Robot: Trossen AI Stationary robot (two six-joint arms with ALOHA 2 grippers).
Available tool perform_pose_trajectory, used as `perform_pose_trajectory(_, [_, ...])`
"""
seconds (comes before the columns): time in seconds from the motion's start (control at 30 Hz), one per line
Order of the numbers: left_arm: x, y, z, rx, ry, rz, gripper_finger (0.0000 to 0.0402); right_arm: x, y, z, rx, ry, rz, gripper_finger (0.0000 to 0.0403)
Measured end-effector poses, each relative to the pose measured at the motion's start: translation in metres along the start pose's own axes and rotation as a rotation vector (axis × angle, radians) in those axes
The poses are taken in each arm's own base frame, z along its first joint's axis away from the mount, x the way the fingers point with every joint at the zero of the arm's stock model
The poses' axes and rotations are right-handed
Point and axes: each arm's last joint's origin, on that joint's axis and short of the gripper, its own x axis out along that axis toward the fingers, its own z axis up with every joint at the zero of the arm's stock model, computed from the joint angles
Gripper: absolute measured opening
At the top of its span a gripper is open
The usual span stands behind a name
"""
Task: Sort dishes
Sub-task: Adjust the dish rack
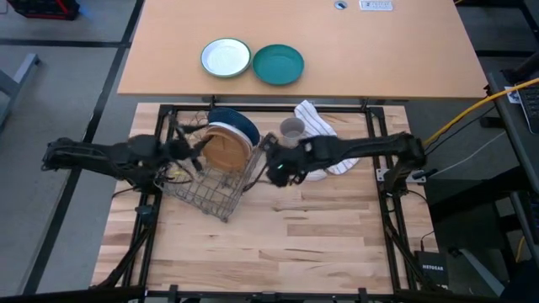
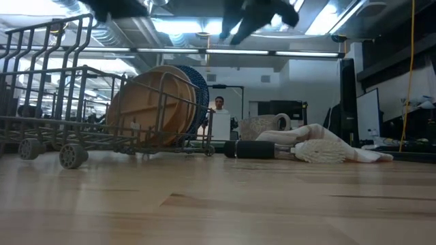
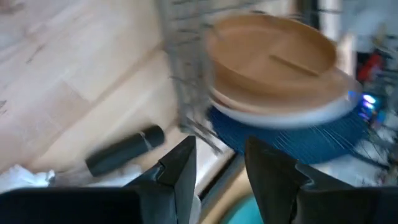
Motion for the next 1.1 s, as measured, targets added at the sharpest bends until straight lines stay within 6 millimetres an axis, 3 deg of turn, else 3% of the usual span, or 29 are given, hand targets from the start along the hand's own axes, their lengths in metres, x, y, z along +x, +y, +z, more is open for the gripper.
perform_pose_trajectory(0.17, [-0.032, 0.023, -0.002, -0.227, -0.117, 0.006, 0.0155, -0.059, -0.016, -0.035, 0.147, -0.057, -0.125, 0.0138])
perform_pose_trajectory(0.27, [-0.048, 0.030, -0.010, -0.346, -0.175, -0.082, 0.0155, -0.093, -0.021, -0.062, 0.248, -0.088, -0.180, 0.0138])
perform_pose_trajectory(0.37, [-0.062, 0.031, -0.021, -0.406, -0.219, -0.230, 0.0155, -0.118, -0.022, -0.085, 0.326, -0.170, -0.187, 0.0138])
perform_pose_trajectory(0.47, [-0.073, 0.029, -0.033, -0.472, -0.230, -0.397, 0.0155, -0.130, -0.017, -0.103, 0.356, -0.295, -0.170, 0.0138])
perform_pose_trajectory(0.6, [-0.082, 0.024, -0.040, -0.556, -0.241, -0.626, 0.0155, -0.123, -0.003, -0.119, 0.388, -0.399, -0.191, 0.0138])
perform_pose_trajectory(0.8, [-0.089, 0.021, -0.035, -0.545, -0.403, -0.925, 0.0155, -0.093, 0.031, -0.140, 0.494, -0.429, -0.287, 0.0138])
perform_pose_trajectory(1.1, [-0.072, -0.017, -0.046, -0.640, -0.495, -0.908, 0.0155, -0.066, 0.078, -0.150, 0.611, -0.538, -0.362, 0.0138])
